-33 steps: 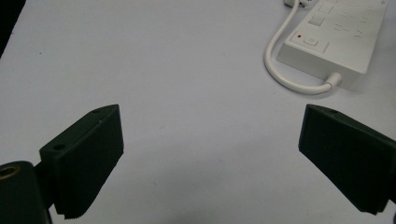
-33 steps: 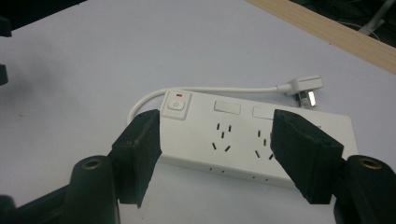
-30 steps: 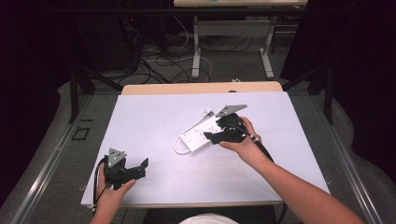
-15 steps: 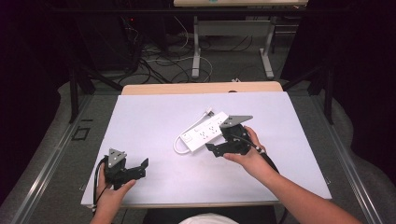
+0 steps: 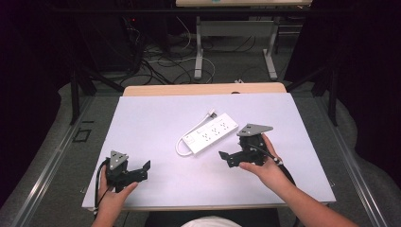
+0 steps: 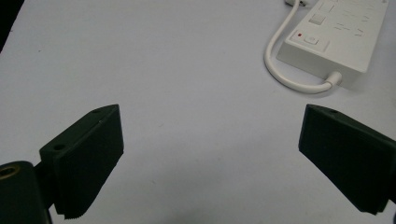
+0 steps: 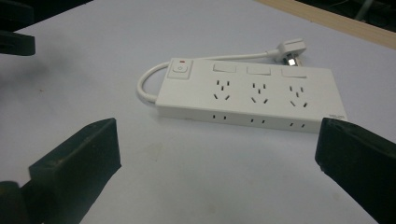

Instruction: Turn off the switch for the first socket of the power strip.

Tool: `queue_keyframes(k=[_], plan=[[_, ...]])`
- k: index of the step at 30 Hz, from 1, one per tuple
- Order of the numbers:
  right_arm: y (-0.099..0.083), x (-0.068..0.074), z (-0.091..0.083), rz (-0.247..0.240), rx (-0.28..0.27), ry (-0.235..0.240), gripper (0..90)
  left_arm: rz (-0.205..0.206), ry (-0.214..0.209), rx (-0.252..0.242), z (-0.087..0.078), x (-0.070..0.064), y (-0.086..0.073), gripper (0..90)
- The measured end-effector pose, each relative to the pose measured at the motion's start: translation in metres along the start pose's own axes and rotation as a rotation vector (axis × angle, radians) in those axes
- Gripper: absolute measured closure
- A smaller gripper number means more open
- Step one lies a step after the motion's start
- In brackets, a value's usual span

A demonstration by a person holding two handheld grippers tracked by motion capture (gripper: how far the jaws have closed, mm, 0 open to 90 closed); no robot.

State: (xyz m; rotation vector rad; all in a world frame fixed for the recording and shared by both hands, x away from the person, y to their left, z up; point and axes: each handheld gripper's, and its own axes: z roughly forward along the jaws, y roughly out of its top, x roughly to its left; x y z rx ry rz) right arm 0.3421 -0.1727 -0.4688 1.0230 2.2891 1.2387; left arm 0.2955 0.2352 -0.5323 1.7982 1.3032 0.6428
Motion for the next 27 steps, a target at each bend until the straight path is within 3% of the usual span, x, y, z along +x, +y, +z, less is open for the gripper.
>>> queue_keyframes(k=[4, 19, 27], plan=[[-0.009, -0.006, -0.009, 0.017, -0.010, -0.037, 0.0, 0.007, -0.002, 0.000, 0.000, -0.001, 0.000, 6.4], [-0.042, -0.029, -0.036, 0.051, -0.044, -0.103, 0.0, 0.010, -0.019, -0.002, 0.001, -0.003, -0.001, 4.5], [-0.061, -0.046, -0.052, 0.082, -0.056, -0.174, 0.0, 0.021, -0.026, -0.003, 0.002, -0.004, -0.001, 1.3]])
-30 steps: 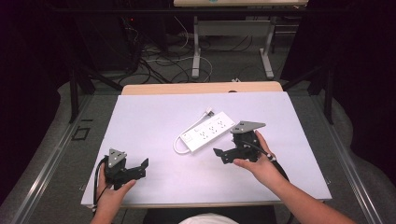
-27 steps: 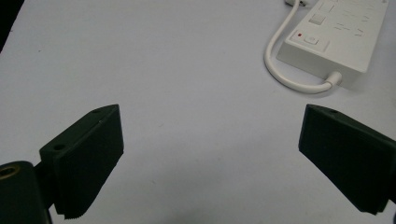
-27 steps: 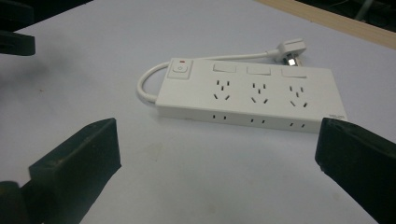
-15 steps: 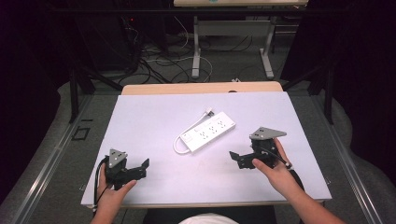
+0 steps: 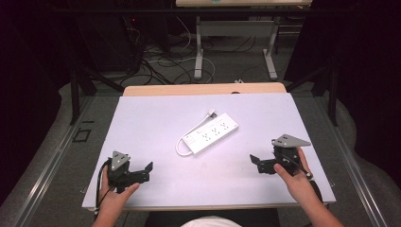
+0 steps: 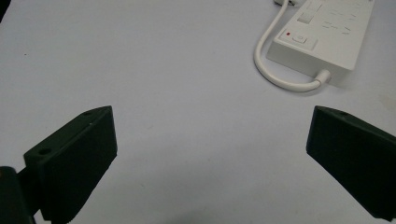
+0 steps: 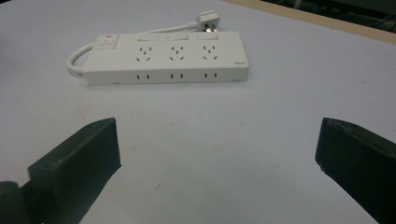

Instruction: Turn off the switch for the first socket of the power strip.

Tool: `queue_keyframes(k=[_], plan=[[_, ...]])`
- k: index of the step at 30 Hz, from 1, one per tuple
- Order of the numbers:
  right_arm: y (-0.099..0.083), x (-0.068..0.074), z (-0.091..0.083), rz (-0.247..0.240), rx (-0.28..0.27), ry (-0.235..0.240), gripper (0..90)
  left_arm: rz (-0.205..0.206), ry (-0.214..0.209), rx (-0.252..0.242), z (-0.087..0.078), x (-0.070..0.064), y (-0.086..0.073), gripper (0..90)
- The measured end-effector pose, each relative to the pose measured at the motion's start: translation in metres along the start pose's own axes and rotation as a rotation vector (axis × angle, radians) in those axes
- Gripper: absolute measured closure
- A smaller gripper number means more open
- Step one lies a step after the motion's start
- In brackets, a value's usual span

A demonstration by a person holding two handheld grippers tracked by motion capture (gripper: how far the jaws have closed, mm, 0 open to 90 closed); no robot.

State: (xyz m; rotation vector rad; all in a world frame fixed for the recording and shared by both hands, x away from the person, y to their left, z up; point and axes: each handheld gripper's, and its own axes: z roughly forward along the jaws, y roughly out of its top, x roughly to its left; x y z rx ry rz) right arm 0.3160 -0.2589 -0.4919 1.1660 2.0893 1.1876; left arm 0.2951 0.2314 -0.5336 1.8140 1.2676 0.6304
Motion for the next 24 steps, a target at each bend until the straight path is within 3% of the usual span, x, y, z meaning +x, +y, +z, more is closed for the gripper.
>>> queue_keyframes(k=[6, 13, 19, 24], plan=[[-0.014, -0.018, -0.013, 0.059, -0.013, -0.046, 0.0, -0.003, -0.004, -0.002, 0.001, 0.000, 0.000, 0.3], [-0.033, -0.040, -0.028, 0.116, -0.070, -0.123, 0.0, 0.001, -0.016, 0.002, 0.001, -0.001, -0.001, 0.2], [-0.052, -0.059, -0.041, 0.169, -0.069, -0.182, 0.0, 0.007, -0.018, 0.001, 0.001, -0.001, -0.001, 0.2], [-0.068, -0.069, -0.044, 0.199, -0.074, -0.204, 0.0, 0.009, -0.022, 0.002, 0.000, 0.000, -0.001, 0.2]])
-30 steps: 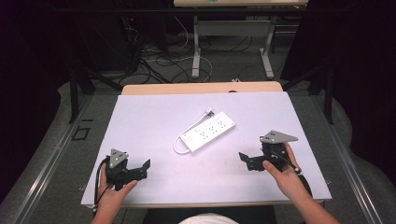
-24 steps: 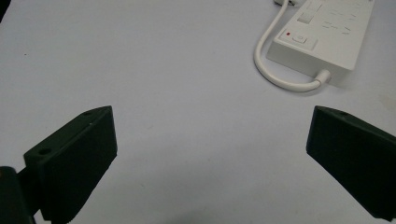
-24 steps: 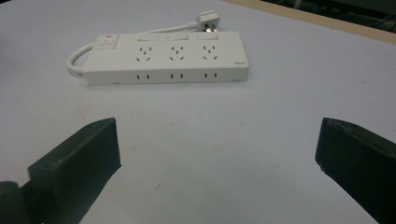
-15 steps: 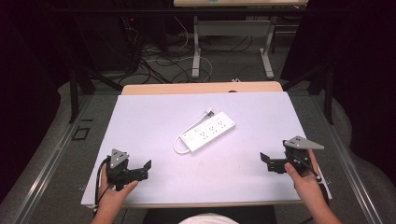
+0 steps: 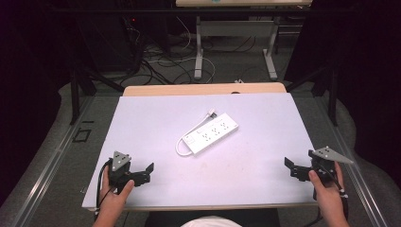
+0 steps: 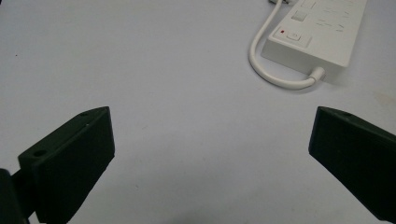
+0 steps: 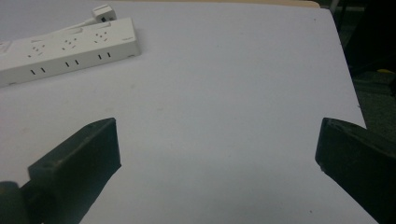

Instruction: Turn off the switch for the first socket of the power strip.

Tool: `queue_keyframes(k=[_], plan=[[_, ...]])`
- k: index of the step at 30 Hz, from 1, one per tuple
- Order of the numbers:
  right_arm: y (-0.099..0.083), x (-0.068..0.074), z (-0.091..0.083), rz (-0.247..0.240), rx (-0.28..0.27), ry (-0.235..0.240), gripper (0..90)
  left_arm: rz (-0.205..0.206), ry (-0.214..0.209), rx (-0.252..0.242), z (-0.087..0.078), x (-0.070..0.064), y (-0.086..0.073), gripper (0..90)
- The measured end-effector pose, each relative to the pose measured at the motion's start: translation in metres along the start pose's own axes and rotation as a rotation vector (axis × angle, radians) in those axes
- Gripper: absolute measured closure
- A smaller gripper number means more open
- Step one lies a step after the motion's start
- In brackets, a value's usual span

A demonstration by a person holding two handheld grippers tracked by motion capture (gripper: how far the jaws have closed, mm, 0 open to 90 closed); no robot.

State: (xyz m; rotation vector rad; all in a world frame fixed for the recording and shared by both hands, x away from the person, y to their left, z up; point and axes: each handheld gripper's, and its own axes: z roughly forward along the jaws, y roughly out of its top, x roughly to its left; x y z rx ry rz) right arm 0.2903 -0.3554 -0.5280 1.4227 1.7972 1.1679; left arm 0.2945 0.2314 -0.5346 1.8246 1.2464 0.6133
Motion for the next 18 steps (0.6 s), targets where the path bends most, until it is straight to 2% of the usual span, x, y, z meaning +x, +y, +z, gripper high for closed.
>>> queue_keyframes(k=[2, 3, 4, 6, 7, 8, 15, 17, 18], plan=[[-0.005, -0.002, 0.000, 0.029, 0.004, 0.002, 0.0, 0.000, -0.001, -0.003, -0.001, 0.000, 0.000, 0.2], [-0.008, -0.003, 0.003, 0.043, -0.029, -0.005, 0.0, -0.002, -0.005, -0.002, -0.001, 0.000, 0.000, 0.2], [-0.009, -0.006, 0.000, 0.031, 0.010, 0.001, 0.0, -0.002, -0.006, -0.002, -0.001, 0.000, 0.000, 0.2], [-0.013, -0.007, 0.001, 0.059, -0.002, 0.003, 0.0, 0.001, -0.004, 0.000, -0.001, 0.000, 0.000, 0.2], [-0.014, -0.009, 0.001, 0.046, -0.006, -0.013, 0.0, 0.001, -0.005, 0.000, -0.001, 0.000, 0.000, 0.2], [-0.015, -0.011, 0.000, 0.041, 0.010, 0.003, 0.0, 0.002, -0.005, -0.001, -0.001, 0.001, 0.000, 0.2], [-0.021, -0.012, 0.001, 0.051, 0.021, 0.006, 0.0, -0.004, -0.009, 0.001, 0.000, 0.002, 0.000, 0.2], [-0.023, -0.013, 0.002, 0.040, 0.012, 0.005, 0.0, -0.008, -0.010, 0.001, 0.000, 0.002, 0.000, 0.2], [-0.023, -0.014, 0.001, 0.035, 0.029, 0.007, 0.0, -0.008, -0.010, 0.002, 0.000, 0.002, 0.000, 0.2]])
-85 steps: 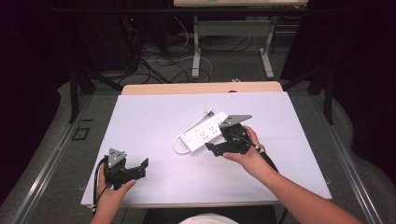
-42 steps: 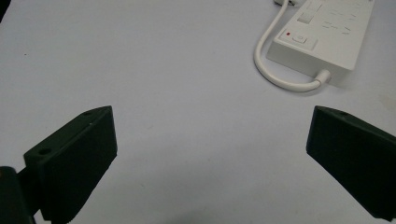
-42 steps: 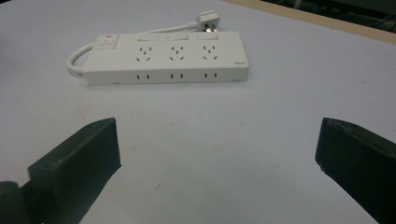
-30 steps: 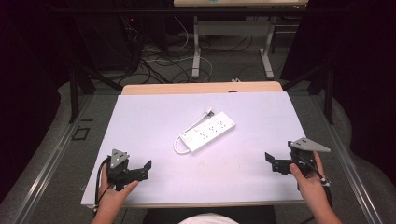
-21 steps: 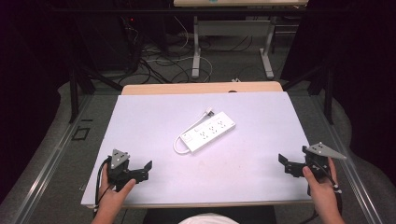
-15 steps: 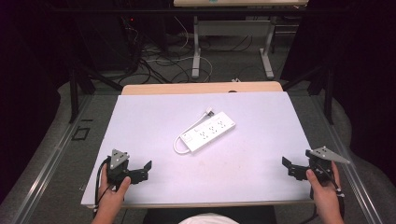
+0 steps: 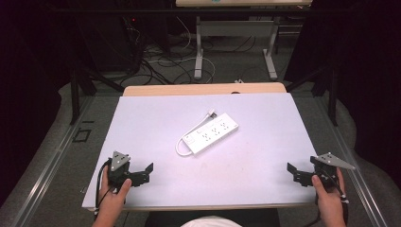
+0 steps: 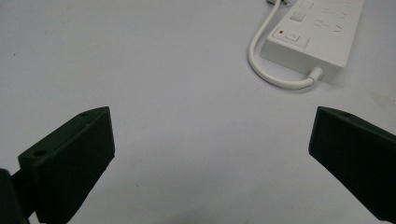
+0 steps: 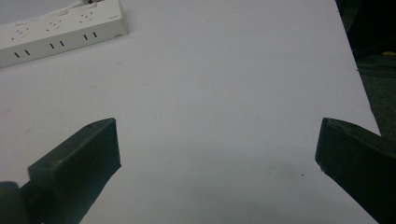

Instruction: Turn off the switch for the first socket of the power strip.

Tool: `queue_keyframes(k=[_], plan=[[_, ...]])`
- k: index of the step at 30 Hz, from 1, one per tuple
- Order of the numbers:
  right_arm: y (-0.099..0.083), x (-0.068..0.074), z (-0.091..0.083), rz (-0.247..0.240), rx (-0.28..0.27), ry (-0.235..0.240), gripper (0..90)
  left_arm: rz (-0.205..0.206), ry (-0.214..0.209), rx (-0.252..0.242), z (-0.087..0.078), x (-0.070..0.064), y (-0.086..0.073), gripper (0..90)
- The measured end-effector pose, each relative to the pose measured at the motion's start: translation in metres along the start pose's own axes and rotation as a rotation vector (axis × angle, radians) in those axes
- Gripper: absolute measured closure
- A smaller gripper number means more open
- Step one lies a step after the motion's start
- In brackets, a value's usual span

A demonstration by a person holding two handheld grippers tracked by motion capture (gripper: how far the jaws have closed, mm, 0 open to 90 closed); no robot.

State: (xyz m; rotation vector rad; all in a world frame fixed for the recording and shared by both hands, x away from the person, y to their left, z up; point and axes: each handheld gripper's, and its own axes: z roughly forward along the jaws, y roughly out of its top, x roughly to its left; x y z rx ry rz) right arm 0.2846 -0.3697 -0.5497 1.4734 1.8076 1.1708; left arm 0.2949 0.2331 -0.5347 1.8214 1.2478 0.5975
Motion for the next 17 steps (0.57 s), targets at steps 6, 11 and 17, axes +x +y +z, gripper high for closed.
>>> queue_keyframes(k=[6, 11, 17], plan=[[-0.0023, -0.0016, -0.0011, 0.023, 0.018, 0.007, 0.0, -0.004, 0.004, 0.006, 0.0005, 0.0012, 0.0000, 0.2], [-0.0024, -0.0014, -0.0007, 0.014, 0.026, 0.007, 0.0, -0.006, 0.005, 0.006, 0.0005, 0.0021, 0.0004, 0.2], [-0.0025, -0.0024, -0.0018, 0.011, 0.016, -0.001, 0.0, -0.009, 0.004, 0.001, 0.0004, 0.0021, 0.0013, 0.2]])
